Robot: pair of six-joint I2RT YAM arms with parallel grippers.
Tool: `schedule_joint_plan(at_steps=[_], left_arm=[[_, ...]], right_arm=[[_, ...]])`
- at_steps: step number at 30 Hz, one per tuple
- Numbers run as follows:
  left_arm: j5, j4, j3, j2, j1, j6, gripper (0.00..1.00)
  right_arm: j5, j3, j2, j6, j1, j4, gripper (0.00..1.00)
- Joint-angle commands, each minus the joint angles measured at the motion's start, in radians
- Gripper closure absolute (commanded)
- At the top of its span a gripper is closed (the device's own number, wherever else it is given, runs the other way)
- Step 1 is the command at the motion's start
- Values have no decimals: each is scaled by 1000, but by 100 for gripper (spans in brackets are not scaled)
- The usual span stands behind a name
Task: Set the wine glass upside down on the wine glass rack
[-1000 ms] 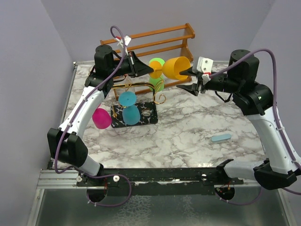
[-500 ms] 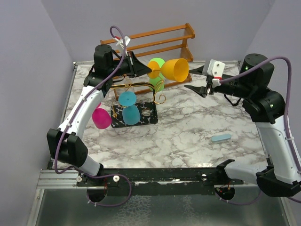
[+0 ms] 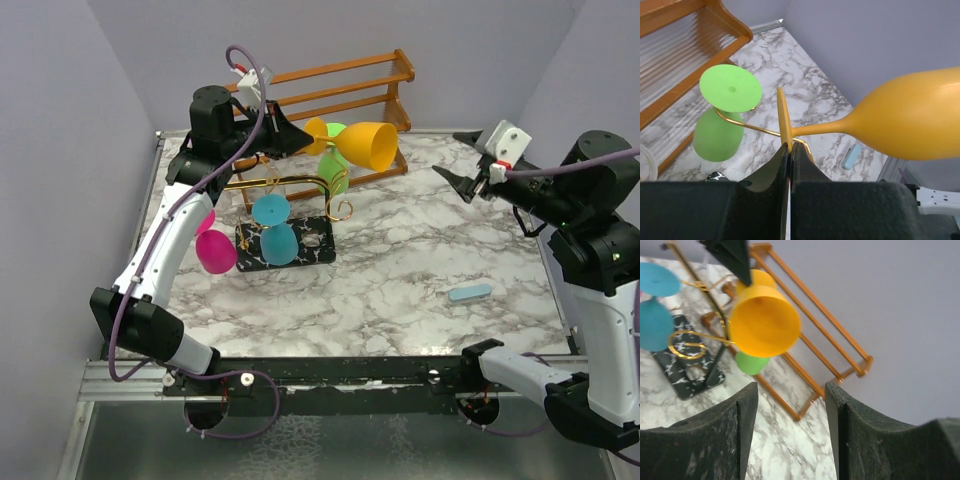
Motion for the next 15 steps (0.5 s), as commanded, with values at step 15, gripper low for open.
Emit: schedule_joint_plan(at_steps=[15], left_arm=[[-464, -305, 167, -43, -305, 630, 100]], right_arm=[[650, -264, 127, 192, -99, 395, 13]])
